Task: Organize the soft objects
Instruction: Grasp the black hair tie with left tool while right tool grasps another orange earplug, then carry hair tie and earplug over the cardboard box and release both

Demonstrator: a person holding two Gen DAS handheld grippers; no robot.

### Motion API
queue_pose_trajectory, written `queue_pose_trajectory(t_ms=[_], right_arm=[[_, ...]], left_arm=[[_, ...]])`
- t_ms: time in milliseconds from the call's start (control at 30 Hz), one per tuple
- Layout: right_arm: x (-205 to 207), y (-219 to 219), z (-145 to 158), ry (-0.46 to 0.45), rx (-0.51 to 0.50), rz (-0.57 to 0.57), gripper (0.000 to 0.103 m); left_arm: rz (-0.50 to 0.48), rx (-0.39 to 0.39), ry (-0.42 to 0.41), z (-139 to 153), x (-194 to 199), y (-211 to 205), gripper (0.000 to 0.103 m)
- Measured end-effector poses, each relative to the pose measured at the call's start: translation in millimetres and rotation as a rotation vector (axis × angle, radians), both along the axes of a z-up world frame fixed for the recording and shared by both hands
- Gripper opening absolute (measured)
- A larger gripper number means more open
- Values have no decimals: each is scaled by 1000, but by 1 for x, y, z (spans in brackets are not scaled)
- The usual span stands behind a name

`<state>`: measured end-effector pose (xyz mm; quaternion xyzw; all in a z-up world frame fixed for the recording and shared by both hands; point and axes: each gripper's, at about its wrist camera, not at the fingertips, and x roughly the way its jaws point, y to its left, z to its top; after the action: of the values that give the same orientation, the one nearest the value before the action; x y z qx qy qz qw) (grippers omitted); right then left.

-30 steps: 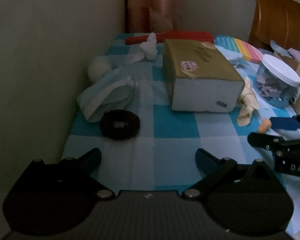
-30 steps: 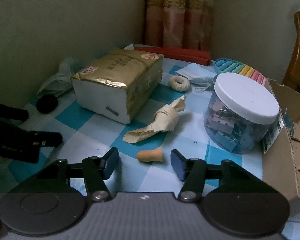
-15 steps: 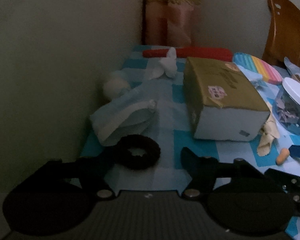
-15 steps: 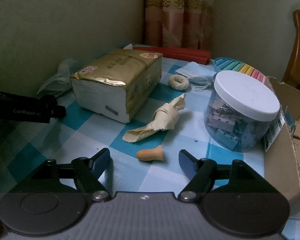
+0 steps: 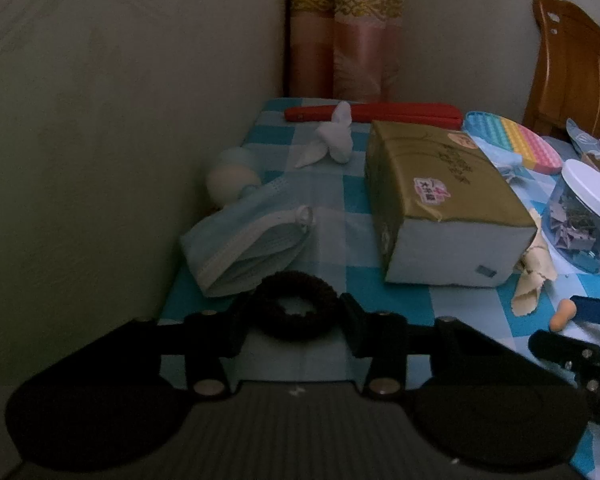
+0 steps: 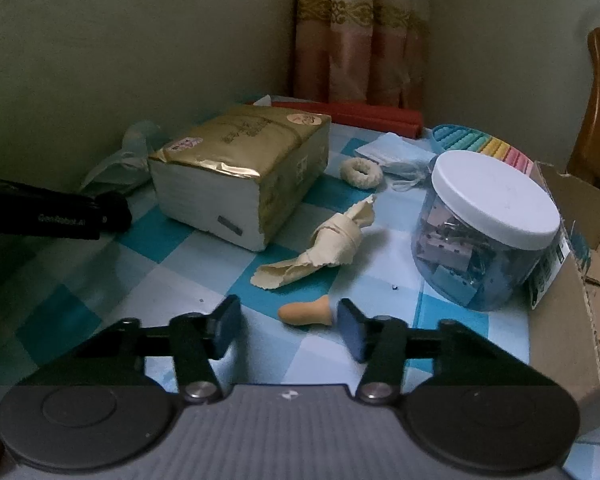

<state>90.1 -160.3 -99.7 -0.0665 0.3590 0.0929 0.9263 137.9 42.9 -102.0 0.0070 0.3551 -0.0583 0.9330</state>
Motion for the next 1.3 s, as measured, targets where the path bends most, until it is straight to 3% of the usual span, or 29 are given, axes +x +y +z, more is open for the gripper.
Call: queue_pose_trajectory(t_ms=[200,333,800,1300], right_arm=[[2,-4,3,10,-2,-17,32],[-1,-7,7,12,-3,-18,31],[-32,-13,39,-33,-1,9,31],[-74,-66,86,-134,-17,-64,31]], left_arm=[[1,-2,4,0,-2,1,38],[-3,1,12,1,-1,1,33],[-44,-1,0,22,-34,0,32],[-192,12,-14,65,-74,-35,32]])
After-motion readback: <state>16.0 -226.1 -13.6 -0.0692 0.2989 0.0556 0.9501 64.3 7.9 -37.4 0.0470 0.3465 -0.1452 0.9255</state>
